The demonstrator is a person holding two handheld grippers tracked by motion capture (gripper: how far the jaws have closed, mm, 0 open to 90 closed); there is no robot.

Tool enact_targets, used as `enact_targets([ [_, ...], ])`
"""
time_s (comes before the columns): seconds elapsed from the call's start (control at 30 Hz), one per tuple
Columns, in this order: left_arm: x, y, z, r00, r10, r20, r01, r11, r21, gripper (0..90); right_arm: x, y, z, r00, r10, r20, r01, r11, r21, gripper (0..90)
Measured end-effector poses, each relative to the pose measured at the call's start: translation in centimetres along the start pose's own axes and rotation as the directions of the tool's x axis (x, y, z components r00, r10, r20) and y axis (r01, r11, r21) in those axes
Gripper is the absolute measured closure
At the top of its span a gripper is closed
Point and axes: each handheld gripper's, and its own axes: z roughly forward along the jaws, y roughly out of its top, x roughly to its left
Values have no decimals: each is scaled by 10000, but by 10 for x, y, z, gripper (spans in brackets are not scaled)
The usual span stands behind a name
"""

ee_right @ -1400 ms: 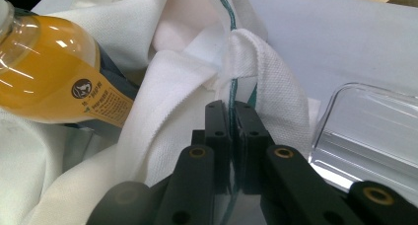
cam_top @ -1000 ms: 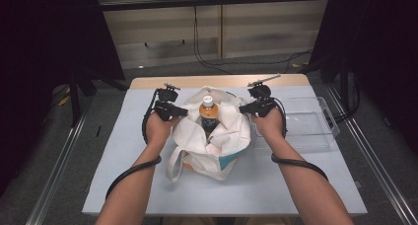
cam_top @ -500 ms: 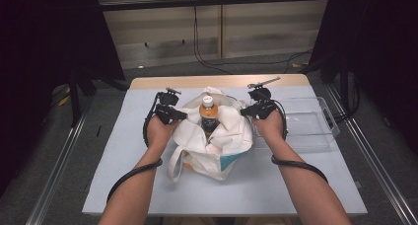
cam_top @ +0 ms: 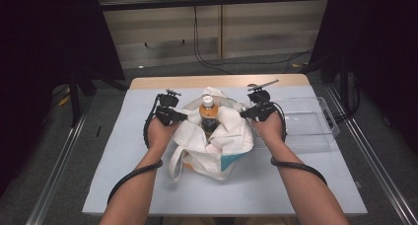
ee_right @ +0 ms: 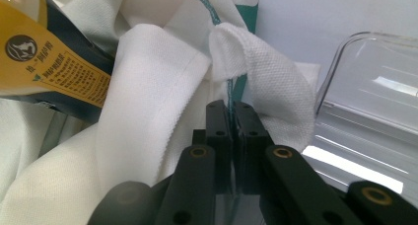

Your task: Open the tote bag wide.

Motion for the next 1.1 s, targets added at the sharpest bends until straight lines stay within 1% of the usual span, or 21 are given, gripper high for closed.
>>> enact_targets([
  [0.13, 1, 0, 0, 10000, 35, -6, -35, 10000, 23, 890, 0, 0, 1, 10000, -47, 2, 47, 10000, 22, 868],
  [0.2, 1, 0, 2, 10000, -26, -14, 26, 10000, -20, 890, 0, 0, 2, 10000, -61, 36, 61, 10000, 41, 867],
  [0.3, 2, -1, 4, 10000, -57, 43, 56, 9999, 87, 890, 0, -1, 3, 10000, -43, 34, 42, 10000, 69, 867],
  [0.33, 2, -2, 5, 10000, -50, 15, 50, 10000, 73, 890, 0, -2, 3, 10000, -47, 56, 47, 10000, 68, 867],
  [0.4, 2, -3, 6, 9998, -179, 99, 178, 9998, 49, 890, 0, -2, 4, 9999, -47, 113, 46, 9999, 103, 866],
  [0.43, 2, -3, 6, 9997, -199, 143, 199, 9998, 8, 890, 0, -2, 4, 9999, -47, 113, 46, 9999, 103, 866],
  [0.47, 2, -3, 5, 9998, -171, 87, 170, 9999, 25, 889, 0, -2, 4, 9999, -46, 115, 45, 9999, 107, 866],
  [0.53, 2, -2, 4, 9995, -273, 154, 274, 9996, -42, 889, 0, -2, 4, 10000, -61, 68, 61, 10000, 58, 865],
  [0.63, 2, -1, 1, 9993, -306, 214, 309, 9994, -140, 889, 0, -2, 3, 10000, 76, 53, -76, 10000, 8, 861],
  [0.67, 2, -1, 0, 9993, -311, 223, 313, 9995, -100, 888, 0, -2, 2, 10000, -23, 46, 23, 10000, -89, 853],
  [0.73, 2, 0, -1, 9995, -275, 175, 276, 9996, -103, 888, 1, -2, 1, 10000, -15, 67, 17, 9999, -150, 843],
  [0.8, 1, 1, -2, 9991, -384, 203, 388, 9991, -187, 888, 3, -1, -3, 9998, -108, 163, 113, 9996, -274, 825],
  [0.83, 1, 1, -3, 9994, -297, 195, 300, 9995, -134, 888, 3, -1, -3, 9998, -108, 163, 113, 9996, -274, 825],
  [0.87, 1, 1, -4, 9994, -308, 182, 310, 9994, -137, 889, 3, 0, -4, 9998, -76, 190, 81, 9995, -299, 812],
  [0.9, 1, 2, -5, 9993, -309, 199, 312, 9994, -125, 889, 4, 1, -6, 9997, -141, 204, 148, 9993, -348, 794],
  [0.97, 0, 2, -6, 9994, -295, 159, 297, 9995, -110, 889, 4, 3, -10, 9994, -139, 330, 154, 9989, -446, 744],
  [1.0, -1, 3, -7, 9994, -320, 137, 322, 9994, -138, 889, 4, 4, -11, 9995, -72, 307, 87, 9987, -507, 717],
  [1.03, 0, 3, -8, 9992, -350, 183, 352, 9993, -150, 889, 4, 5, -16, 9993, -76, 375, 98, 9981, -612, 693],
  [1.1, -3, 4, -9, 9991, -393, 143, 396, 9990, -217, 889, 4, 6, -17, 9991, -129, 407, 154, 9979, -633, 690],
])
